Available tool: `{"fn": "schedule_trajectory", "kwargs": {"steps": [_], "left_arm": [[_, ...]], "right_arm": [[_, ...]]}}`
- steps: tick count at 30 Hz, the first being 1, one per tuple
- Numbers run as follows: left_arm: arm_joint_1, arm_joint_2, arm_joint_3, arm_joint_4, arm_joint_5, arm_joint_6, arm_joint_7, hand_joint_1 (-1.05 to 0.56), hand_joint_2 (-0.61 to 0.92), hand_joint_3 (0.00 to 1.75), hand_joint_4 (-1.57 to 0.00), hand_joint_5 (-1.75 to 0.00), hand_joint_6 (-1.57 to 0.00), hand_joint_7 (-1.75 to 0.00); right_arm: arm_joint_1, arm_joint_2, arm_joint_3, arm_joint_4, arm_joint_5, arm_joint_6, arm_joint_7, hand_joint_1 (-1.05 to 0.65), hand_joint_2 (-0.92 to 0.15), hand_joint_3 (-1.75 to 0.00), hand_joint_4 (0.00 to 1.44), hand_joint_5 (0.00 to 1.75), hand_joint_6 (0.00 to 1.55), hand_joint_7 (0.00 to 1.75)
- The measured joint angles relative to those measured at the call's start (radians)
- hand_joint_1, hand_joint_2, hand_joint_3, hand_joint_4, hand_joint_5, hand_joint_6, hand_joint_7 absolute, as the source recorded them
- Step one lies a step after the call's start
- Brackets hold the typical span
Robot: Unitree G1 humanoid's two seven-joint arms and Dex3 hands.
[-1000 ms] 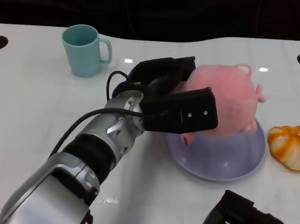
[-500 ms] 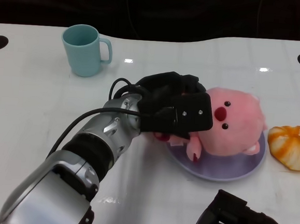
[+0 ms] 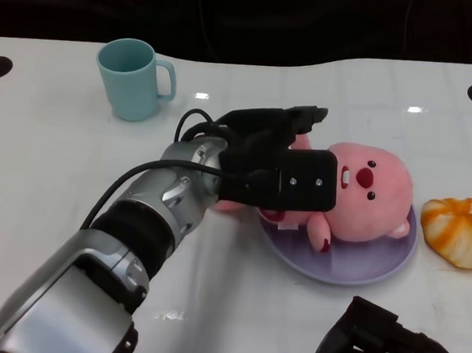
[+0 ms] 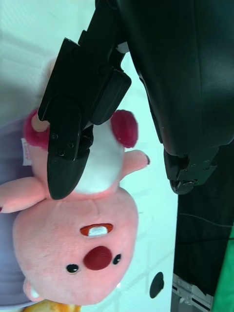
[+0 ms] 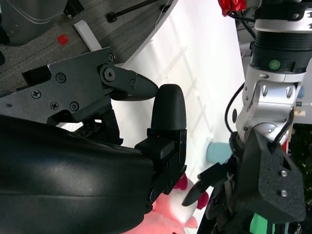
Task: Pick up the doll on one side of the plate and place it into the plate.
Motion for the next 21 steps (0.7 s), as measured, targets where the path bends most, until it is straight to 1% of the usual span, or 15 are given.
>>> {"fn": "schedule_trajectory", "kwargs": {"steps": [5,10,13,18,21], "left_arm": [[0.025,0.041,0.0,-0.1,0.0,0.006,-0.023,-0.9,0.92,0.43,0.0,0.0,0.0,0.0],[0.09,0.085,0.011,-0.237,-0.004,0.005,-0.038,-0.9,0.92,0.42,0.0,0.0,-0.01,0.0],[0.139,0.114,0.025,-0.323,-0.023,0.003,-0.056,-0.84,0.92,0.34,-0.04,-0.02,-0.04,-0.02],[0.254,0.165,0.078,-0.495,-0.087,-0.028,-0.07,-0.74,0.92,0.22,-0.1,-0.08,-0.1,-0.05],[0.315,0.191,0.102,-0.573,-0.114,-0.046,-0.071,-0.67,0.92,0.15,-0.15,-0.15,-0.16,-0.09]], "right_arm": [[0.008,0.0,-0.003,-0.003,0.001,0.0,0.004,-0.22,-0.83,-0.71,0.67,1.75,0.44,1.71],[0.011,0.0,-0.009,-0.005,0.003,-0.001,0.01,-0.22,-0.83,-0.72,0.67,1.75,0.44,1.7],[0.01,-0.001,-0.01,-0.006,0.012,0.001,0.016,-0.21,-0.83,-0.72,0.67,1.75,0.44,1.7],[0.01,-0.003,-0.012,-0.009,0.013,0.001,0.018,-0.22,-0.82,-0.72,0.68,1.75,0.45,1.7],[0.01,-0.004,-0.014,-0.01,0.017,0.001,0.021,-0.23,-0.82,-0.72,0.68,1.75,0.45,1.7]]}}
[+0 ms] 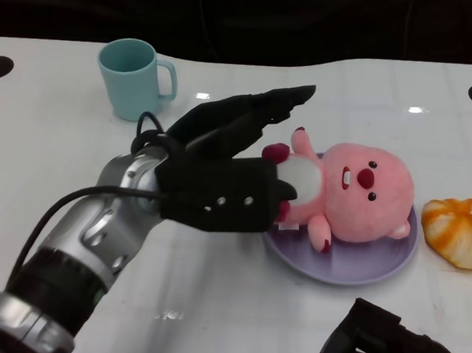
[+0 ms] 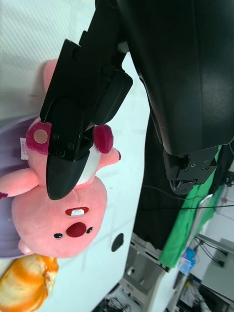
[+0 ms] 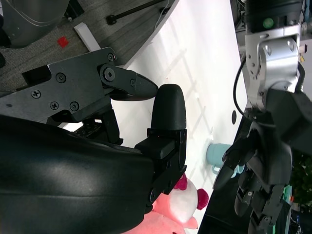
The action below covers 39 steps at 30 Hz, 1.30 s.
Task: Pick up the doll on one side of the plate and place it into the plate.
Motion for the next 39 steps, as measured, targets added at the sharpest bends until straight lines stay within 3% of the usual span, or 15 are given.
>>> {"fn": "schedule_trajectory", "kwargs": {"steps": [3,5,16,17,18,19,21,24,26,30,33,39], "left_arm": [[0.061,0.015,0.028,-0.064,-0.02,-0.032,0.008,-0.53,0.92,0.06,-0.03,-0.7,-0.25,-0.13],[0.103,0.016,0.047,-0.098,-0.037,-0.06,0.025,-0.45,0.91,0.03,-0.05,-0.85,-0.32,-0.16],[0.296,0.021,0.145,-0.227,-0.159,-0.19,0.05,-0.04,0.91,0.05,-0.33,-1.07,-0.62,-0.28],[0.308,0.024,0.151,-0.236,-0.173,-0.201,0.048,-0.02,0.78,0.34,-0.39,-1.06,-0.67,-0.3],[0.32,0.028,0.158,-0.244,-0.195,-0.211,0.043,0.0,0.51,0.89,-0.49,-1.05,-0.76,-0.34],[0.336,0.032,0.164,-0.253,-0.217,-0.223,0.036,0.02,0.42,1.1,-0.56,-1.04,-0.82,-0.36],[0.362,0.036,0.174,-0.263,-0.25,-0.243,0.019,0.02,0.37,1.3,-0.69,-1.07,-0.93,-0.41],[0.411,0.038,0.189,-0.302,-0.287,-0.244,-0.002,0.02,0.38,1.37,-0.92,-1.21,-1.07,-0.52],[0.444,0.038,0.195,-0.339,-0.313,-0.233,-0.012,0.02,0.37,1.4,-0.98,-1.3,-1.09,-0.67],[0.52,0.04,0.201,-0.424,-0.336,-0.171,-0.033,-0.05,0.29,1.56,-1.02,-1.59,-1.05,-1.17],[0.581,0.042,0.204,-0.497,-0.336,-0.117,-0.036,-0.05,0.23,1.67,-1.02,-1.69,-0.98,-1.45],[0.703,0.025,0.203,-0.633,-0.397,0.021,-0.043,-0.01,0.27,1.66,-1.0,-1.75,-0.92,-1.61]], "right_arm": [[0.001,-0.003,-0.006,0.0,0.004,0.0,0.005,-0.23,-0.82,-0.72,0.68,1.75,0.45,1.7],[0.001,-0.005,-0.012,-0.001,0.007,0.001,0.008,-0.24,-0.82,-0.72,0.68,1.75,0.45,1.7],[0.001,-0.01,-0.028,0.0,0.011,0.001,0.016,-0.25,-0.82,-0.72,0.68,1.75,0.45,1.7],[0.001,-0.01,-0.029,0.0,0.011,0.001,0.017,-0.25,-0.82,-0.72,0.68,1.75,0.45,1.7],[0.001,-0.01,-0.029,0.0,0.011,0.001,0.018,-0.25,-0.82,-0.72,0.68,1.75,0.45,1.69],[0.001,-0.01,-0.029,0.0,0.011,0.001,0.019,-0.25,-0.82,-0.72,0.68,1.75,0.45,1.69],[0.001,-0.011,-0.03,0.0,0.011,0.001,0.02,-0.26,-0.83,-0.72,0.68,1.75,0.45,1.69],[0.002,-0.012,-0.031,-0.001,0.011,0.002,0.021,-0.26,-0.83,-0.71,0.68,1.75,0.45,1.69],[0.001,-0.012,-0.031,-0.001,0.011,0.002,0.022,-0.27,-0.83,-0.71,0.67,1.75,0.45,1.69],[0.002,-0.013,-0.032,-0.002,0.012,0.006,0.023,-0.27,-0.83,-0.71,0.67,1.75,0.45,1.69],[0.002,-0.014,-0.032,-0.003,0.012,0.006,0.023,-0.27,-0.83,-0.71,0.67,1.75,0.45,1.69],[0.001,-0.015,-0.032,-0.004,0.013,0.007,0.024,-0.27,-0.83,-0.71,0.68,1.75,0.45,1.69]]}}
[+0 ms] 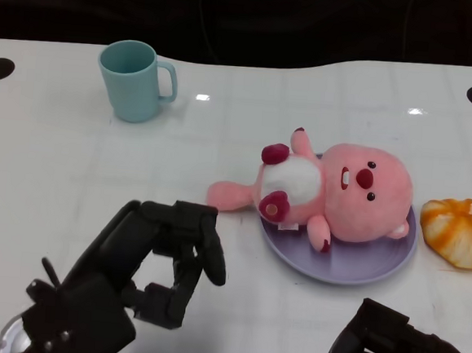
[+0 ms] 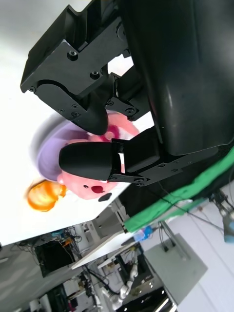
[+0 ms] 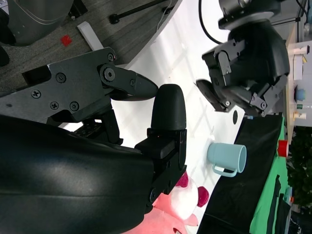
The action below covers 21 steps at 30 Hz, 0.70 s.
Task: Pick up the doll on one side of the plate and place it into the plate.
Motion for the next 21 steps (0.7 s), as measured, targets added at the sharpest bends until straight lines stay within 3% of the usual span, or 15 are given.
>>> {"fn": "schedule_trajectory", "kwargs": {"steps": [12,21], "left_arm": [[0.182,-0.019,0.005,-0.268,-0.08,0.33,0.0,-0.05,0.29,1.6,-0.96,-1.75,-0.89,-1.61],[0.199,0.008,0.032,-0.325,-0.137,0.489,-0.018,-0.01,0.32,1.53,-0.94,-1.75,-0.9,-1.55]], "right_arm": [[-0.003,-0.002,0.0,-0.001,-0.001,0.002,-0.001,-0.29,-0.83,-0.71,0.68,1.75,0.45,1.69],[-0.006,-0.009,-0.007,-0.004,0.002,0.009,0.001,-0.28,-0.83,-0.71,0.67,1.75,0.46,1.68]]}}
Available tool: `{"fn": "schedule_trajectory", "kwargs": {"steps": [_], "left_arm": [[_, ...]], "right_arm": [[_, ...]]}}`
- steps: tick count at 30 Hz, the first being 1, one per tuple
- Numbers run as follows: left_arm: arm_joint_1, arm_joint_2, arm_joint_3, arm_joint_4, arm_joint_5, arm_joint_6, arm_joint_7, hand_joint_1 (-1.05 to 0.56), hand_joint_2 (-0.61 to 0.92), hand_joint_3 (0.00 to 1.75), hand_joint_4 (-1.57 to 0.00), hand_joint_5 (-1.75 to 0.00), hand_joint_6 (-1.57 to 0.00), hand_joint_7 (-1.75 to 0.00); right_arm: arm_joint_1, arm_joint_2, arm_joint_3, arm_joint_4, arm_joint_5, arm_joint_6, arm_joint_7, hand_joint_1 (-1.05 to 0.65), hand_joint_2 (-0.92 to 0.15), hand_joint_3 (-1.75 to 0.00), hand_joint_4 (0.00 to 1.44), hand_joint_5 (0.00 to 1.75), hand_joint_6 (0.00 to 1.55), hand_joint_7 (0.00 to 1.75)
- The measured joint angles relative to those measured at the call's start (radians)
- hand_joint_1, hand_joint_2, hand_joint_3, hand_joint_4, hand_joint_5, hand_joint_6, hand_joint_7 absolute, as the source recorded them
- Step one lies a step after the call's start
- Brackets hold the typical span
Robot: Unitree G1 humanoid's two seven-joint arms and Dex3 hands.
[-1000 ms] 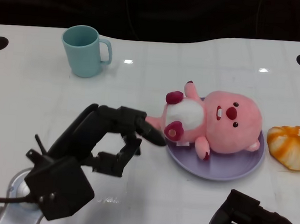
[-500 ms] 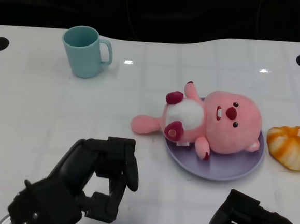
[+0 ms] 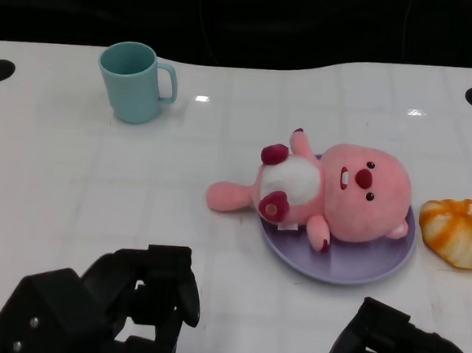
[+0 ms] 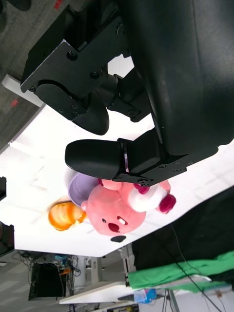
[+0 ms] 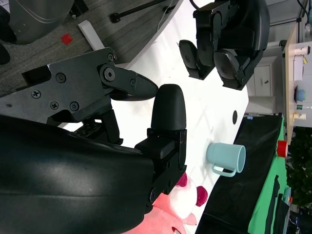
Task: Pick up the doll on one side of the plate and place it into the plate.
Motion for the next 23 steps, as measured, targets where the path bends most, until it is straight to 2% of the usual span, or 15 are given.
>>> {"fn": "schedule_trajectory", "kwargs": {"steps": [6,11,23], "left_arm": [[-0.005,0.002,0.001,0.002,-0.024,0.05,-0.016,-0.01,0.35,1.5,-0.93,-1.75,-0.91,-1.54],[-0.016,-0.012,0.018,0.027,-0.081,0.084,-0.016,-0.01,0.34,1.56,-0.97,-1.71,-0.93,-1.54],[-0.032,-0.015,0.062,0.067,-0.172,0.107,-0.047,-0.03,0.36,1.53,-0.98,-1.69,-0.93,-1.53]], "right_arm": [[-0.008,-0.006,-0.02,0.004,0.009,0.0,0.006,-0.28,-0.83,-0.7,0.68,1.75,0.46,1.68],[-0.016,-0.006,-0.027,0.014,0.01,-0.011,0.007,-0.26,-0.82,-0.7,0.69,1.75,0.47,1.68],[-0.021,-0.006,-0.028,0.015,0.009,-0.012,0.006,-0.24,-0.82,-0.72,0.68,1.75,0.46,1.68]]}}
